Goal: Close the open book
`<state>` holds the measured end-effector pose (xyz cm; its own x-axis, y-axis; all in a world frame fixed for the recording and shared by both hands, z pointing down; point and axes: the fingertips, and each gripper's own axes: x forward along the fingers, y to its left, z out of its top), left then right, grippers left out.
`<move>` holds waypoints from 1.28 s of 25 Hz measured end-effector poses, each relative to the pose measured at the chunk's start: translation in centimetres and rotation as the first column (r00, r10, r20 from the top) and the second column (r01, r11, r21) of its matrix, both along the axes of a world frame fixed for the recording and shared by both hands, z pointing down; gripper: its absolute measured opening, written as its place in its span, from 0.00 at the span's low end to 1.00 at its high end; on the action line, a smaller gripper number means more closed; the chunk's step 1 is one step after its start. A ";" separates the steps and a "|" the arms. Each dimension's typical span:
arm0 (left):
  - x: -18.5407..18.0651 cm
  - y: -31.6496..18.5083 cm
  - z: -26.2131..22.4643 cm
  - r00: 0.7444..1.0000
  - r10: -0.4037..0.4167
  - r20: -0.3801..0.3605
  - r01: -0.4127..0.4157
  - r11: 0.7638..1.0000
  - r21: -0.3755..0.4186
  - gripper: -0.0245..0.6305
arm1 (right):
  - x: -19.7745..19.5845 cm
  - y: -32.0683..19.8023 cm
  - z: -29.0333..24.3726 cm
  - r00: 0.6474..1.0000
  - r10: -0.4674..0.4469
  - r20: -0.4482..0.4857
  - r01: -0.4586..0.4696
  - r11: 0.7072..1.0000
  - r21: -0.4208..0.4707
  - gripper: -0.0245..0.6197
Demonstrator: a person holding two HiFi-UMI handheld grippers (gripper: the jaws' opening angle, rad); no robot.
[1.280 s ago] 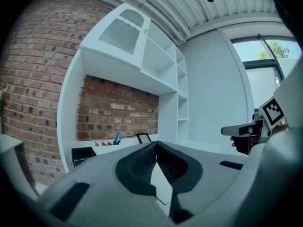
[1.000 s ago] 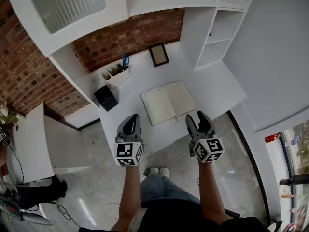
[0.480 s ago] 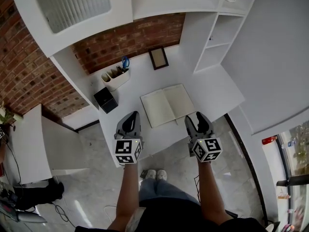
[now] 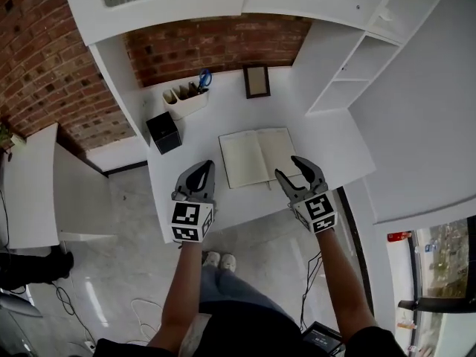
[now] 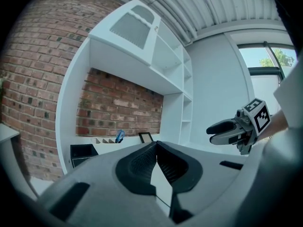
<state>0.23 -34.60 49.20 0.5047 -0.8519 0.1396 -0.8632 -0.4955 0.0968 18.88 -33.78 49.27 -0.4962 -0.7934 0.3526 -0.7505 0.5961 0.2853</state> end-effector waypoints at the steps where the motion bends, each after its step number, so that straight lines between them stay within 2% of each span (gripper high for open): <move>1: -0.1 0.0 0.1 1.000 -0.002 -0.001 0.002 1.000 -0.003 0.05 | -0.8 -0.1 0.3 0.997 -0.052 -0.055 0.052 0.999 -0.005 0.35; 3: -0.1 -0.1 0.5 1.000 -0.006 -0.002 0.006 1.000 -0.009 0.05 | -2.3 -0.2 1.3 0.971 -0.156 -0.180 0.154 0.988 -0.024 0.35; 5: -0.2 -0.1 0.8 1.000 -0.009 -0.002 0.009 1.000 -0.014 0.05 | -3.4 -0.1 2.9 0.919 -0.245 -0.310 0.239 0.969 -0.057 0.35; 8: -0.2 -0.1 1.2 1.000 -0.013 -0.003 0.013 1.000 -0.022 0.05 | -4.2 0.4 6.5 0.806 -0.344 -0.482 0.324 0.937 -0.128 0.35; 10: -0.3 -0.2 1.6 1.000 -0.014 -0.003 0.014 1.000 -0.027 0.05 | -4.3 0.7 9.1 0.734 -0.386 -0.560 0.351 0.920 -0.174 0.35; 12: -0.3 -0.3 1.8 1.000 -0.016 -0.002 0.016 0.999 -0.030 0.05 | -4.4 0.7 11.2 0.689 -0.408 -0.599 0.360 0.910 -0.205 0.35; 16: -0.2 -0.8 2.3 1.000 -0.017 0.000 0.017 0.999 -0.038 0.05 | -4.5 0.7 14.2 0.647 -0.412 -0.642 0.352 0.908 -0.228 0.35; 20: -0.3 -1.3 2.6 1.000 -0.024 -0.001 0.024 0.999 -0.047 0.05 | -4.6 1.2 17.0 0.548 -0.446 -0.708 0.376 0.887 -0.267 0.35; 22: -0.3 -1.4 2.9 1.000 -0.027 -0.003 0.026 0.998 -0.052 0.05 | -4.7 1.2 17.9 0.511 -0.455 -0.730 0.385 0.880 -0.279 0.35; 26: -0.2 -1.6 3.5 0.999 -0.034 -0.002 0.033 0.997 -0.067 0.05 | -4.9 0.2 18.8 0.459 -0.442 -0.771 0.386 0.881 -0.275 0.35; 30: -0.2 -1.6 3.8 0.999 -0.044 -0.003 0.044 0.996 -0.072 0.05 | -5.2 -0.2 19.8 0.392 -0.433 -0.811 0.406 0.873 -0.270 0.35; 32: -0.3 -1.5 4.0 0.999 -0.047 -0.001 0.047 0.996 -0.077 0.05 | -5.3 -0.3 20.3 0.379 -0.431 -0.819 0.405 0.873 -0.272 0.34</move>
